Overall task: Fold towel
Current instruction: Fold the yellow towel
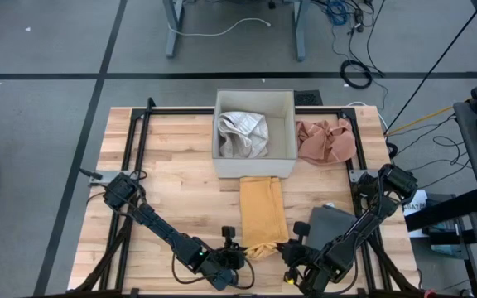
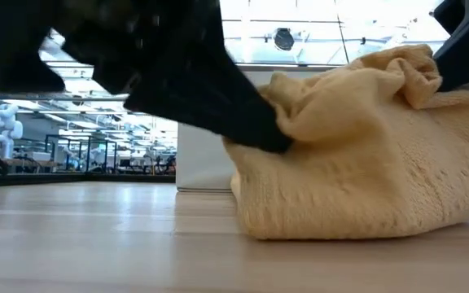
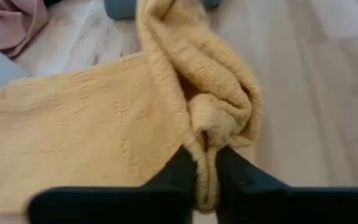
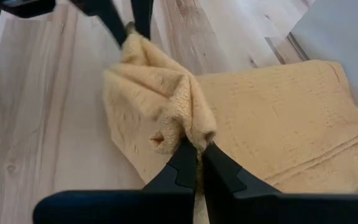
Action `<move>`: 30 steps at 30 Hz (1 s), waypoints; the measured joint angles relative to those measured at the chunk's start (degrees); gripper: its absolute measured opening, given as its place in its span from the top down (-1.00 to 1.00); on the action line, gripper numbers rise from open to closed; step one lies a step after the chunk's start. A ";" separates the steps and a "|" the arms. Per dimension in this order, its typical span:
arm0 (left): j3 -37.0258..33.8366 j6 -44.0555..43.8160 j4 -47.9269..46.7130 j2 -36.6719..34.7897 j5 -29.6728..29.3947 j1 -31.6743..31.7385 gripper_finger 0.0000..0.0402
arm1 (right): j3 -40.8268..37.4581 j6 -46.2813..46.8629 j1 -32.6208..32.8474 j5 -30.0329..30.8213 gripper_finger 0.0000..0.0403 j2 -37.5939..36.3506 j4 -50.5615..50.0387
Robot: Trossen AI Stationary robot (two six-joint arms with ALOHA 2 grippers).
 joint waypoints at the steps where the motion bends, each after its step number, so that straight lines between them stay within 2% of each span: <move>1: 0.00 0.00 -0.87 0.00 -0.66 0.00 0.92 | 0.00 0.35 0.08 -0.01 0.99 0.00 -0.39; 7: 0.00 0.02 -3.52 0.00 -8.64 1.80 0.96 | 0.00 4.91 0.40 -0.18 0.99 0.00 -6.04; 9: 0.03 0.07 -4.06 0.00 -9.08 3.16 0.96 | 0.01 6.48 0.36 -0.66 0.99 0.00 -8.36; 17: 0.26 -0.05 -6.94 -0.02 -0.67 9.74 0.97 | 0.02 13.22 -0.08 -0.70 0.97 0.00 -17.42; 20: -0.17 -0.06 -10.14 0.04 -0.21 10.81 0.97 | 0.02 15.31 0.02 -1.69 0.82 0.00 -21.26; 25: -0.09 -2.64 -13.77 0.02 0.39 11.74 0.96 | 0.00 19.22 0.68 -1.49 0.40 0.00 -26.41; 30: -0.09 -3.24 -14.50 0.02 0.34 11.72 0.96 | 0.00 18.77 1.71 -0.05 0.11 0.00 -26.90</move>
